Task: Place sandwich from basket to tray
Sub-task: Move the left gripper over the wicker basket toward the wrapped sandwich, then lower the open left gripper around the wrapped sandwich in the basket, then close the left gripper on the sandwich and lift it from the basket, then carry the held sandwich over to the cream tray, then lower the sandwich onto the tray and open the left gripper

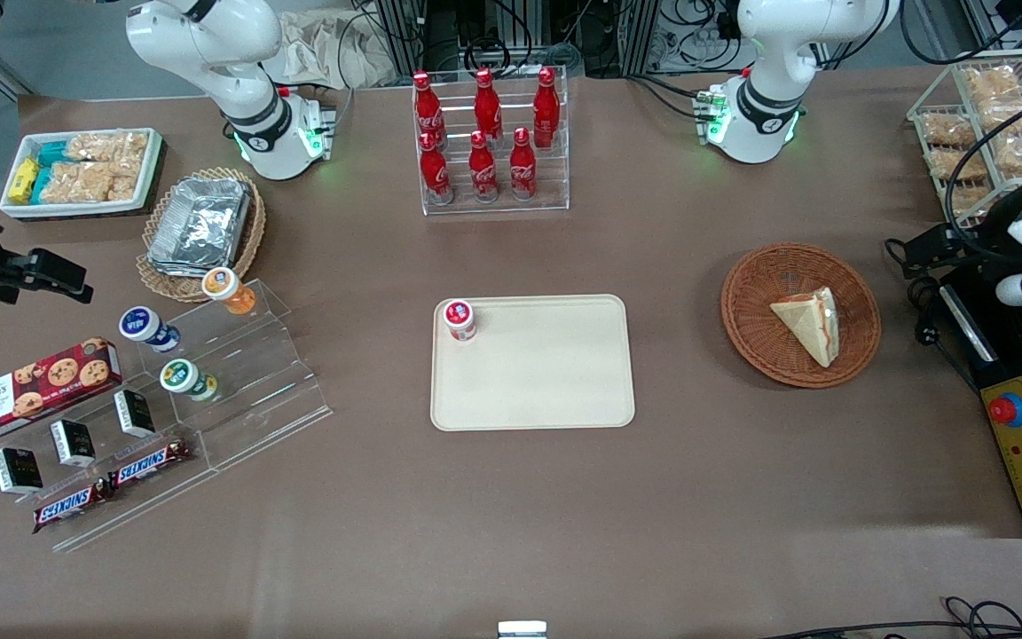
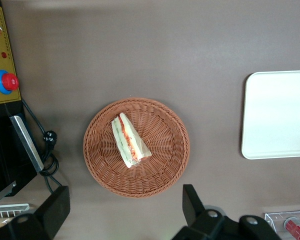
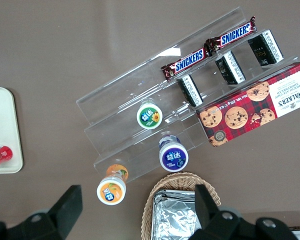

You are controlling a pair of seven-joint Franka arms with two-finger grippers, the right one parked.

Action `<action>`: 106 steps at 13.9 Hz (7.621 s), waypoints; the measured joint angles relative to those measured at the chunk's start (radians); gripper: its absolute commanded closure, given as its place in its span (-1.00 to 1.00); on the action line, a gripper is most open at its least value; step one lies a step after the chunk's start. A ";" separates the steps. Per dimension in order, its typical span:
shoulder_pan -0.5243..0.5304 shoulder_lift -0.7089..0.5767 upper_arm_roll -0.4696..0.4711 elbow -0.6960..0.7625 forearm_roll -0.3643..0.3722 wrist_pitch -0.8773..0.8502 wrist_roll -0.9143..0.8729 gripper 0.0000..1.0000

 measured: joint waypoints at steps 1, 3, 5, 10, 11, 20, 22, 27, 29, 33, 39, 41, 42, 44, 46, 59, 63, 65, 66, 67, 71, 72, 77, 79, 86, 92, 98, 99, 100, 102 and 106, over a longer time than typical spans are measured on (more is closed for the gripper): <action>-0.001 0.000 -0.001 -0.002 0.000 -0.002 -0.003 -1.00; -0.001 -0.005 -0.003 -0.017 0.000 -0.003 -0.015 -1.00; -0.002 -0.021 -0.005 -0.056 0.000 0.002 -0.037 -1.00; -0.002 -0.138 -0.028 -0.310 0.000 0.182 -0.184 -1.00; -0.002 -0.163 -0.033 -0.373 0.001 0.229 -0.236 -1.00; 0.001 -0.199 -0.036 -0.684 0.050 0.454 -0.664 -1.00; 0.011 -0.181 -0.035 -0.738 0.050 0.526 -0.671 -1.00; 0.018 -0.070 -0.033 -0.795 0.050 0.659 -0.697 -1.00; 0.019 -0.016 -0.033 -0.795 0.050 0.688 -0.707 -1.00; 0.021 0.057 -0.030 -0.794 0.050 0.767 -0.714 -1.00; 0.051 0.138 -0.021 -0.793 0.050 0.813 -0.718 0.05; 0.050 0.140 -0.023 -0.785 0.050 0.815 -0.734 0.54; 0.048 0.140 -0.025 -0.779 0.050 0.815 -0.740 0.60; 0.046 0.138 -0.030 -0.762 0.050 0.812 -0.745 0.60; 0.042 0.131 -0.032 -0.736 0.050 0.774 -0.746 0.60; 0.028 0.160 -0.395 -0.357 0.052 0.406 -0.752 0.57; 0.025 0.295 -0.483 -0.263 0.072 0.463 -0.755 0.53; 0.025 0.337 -0.518 -0.255 0.117 0.512 -0.757 0.53; 0.025 0.356 -0.535 -0.254 0.139 0.538 -0.760 0.53; 0.025 0.375 -0.549 -0.254 0.162 0.559 -0.762 0.53; 0.021 0.445 -0.593 -0.249 0.278 0.594 -0.809 0.53; 0.005 0.464 -0.599 -0.243 0.312 0.598 -0.840 0.53; -0.108 0.582 -0.605 -0.152 0.444 0.598 -0.998 0.53; -0.116 0.609 -0.604 -0.144 0.470 0.597 -1.020 0.53; -0.115 0.638 -0.595 -0.143 0.487 0.560 -1.024 0.40; -0.115 0.652 -0.589 -0.141 0.488 0.558 -1.027 -1.00; -0.114 0.608 -0.594 -0.102 0.487 0.514 -1.029 -1.00; -0.113 0.584 -0.595 -0.097 0.480 0.502 -1.029 -0.99; -0.112 0.557 -0.595 -0.094 0.460 0.493 -1.023 -0.99; -0.098 0.496 -0.595 -0.093 0.401 0.442 -0.962 -0.99; -0.023 0.398 -0.594 -0.093 0.301 0.307 -0.774 -0.99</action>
